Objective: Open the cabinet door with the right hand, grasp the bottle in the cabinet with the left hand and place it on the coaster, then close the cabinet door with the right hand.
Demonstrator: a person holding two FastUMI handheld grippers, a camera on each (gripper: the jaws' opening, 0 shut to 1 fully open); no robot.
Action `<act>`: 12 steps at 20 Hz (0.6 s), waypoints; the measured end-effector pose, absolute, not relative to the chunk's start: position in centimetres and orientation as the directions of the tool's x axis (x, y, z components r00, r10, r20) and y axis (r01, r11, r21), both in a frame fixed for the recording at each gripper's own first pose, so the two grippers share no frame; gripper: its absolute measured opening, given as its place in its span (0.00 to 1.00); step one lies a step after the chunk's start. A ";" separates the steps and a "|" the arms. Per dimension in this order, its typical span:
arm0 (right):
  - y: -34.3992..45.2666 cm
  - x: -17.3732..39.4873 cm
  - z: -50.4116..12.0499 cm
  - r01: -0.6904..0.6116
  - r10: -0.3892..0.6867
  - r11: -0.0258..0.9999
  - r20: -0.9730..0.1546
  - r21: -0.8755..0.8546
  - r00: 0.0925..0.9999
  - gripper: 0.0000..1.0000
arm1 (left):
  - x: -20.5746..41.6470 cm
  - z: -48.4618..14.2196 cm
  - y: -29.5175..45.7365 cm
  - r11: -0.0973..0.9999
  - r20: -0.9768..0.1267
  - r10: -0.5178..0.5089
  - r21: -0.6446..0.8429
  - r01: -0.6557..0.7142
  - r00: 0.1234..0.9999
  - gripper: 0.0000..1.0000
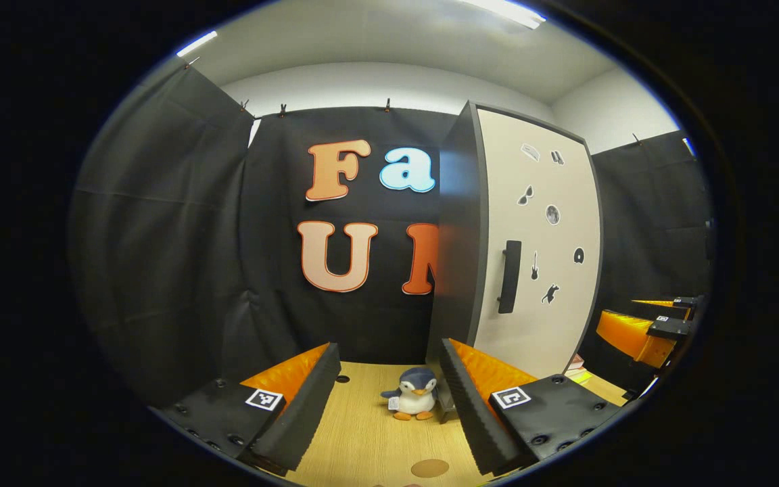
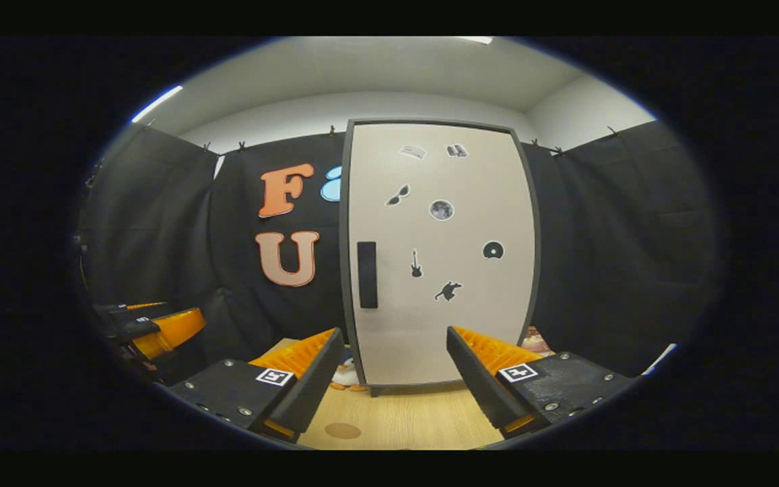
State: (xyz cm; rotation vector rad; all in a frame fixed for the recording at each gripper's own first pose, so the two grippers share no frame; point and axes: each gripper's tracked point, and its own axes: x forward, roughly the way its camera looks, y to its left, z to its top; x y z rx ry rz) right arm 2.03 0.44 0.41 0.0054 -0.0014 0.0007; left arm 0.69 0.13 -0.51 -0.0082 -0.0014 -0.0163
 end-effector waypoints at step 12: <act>3.7 10.3 3.6 -0.052 0.053 0.999 0.034 -0.015 0.998 0.94 | 0.5 -1.7 1.7 0.999 -0.017 -0.015 -0.036 0.014 1.000 0.96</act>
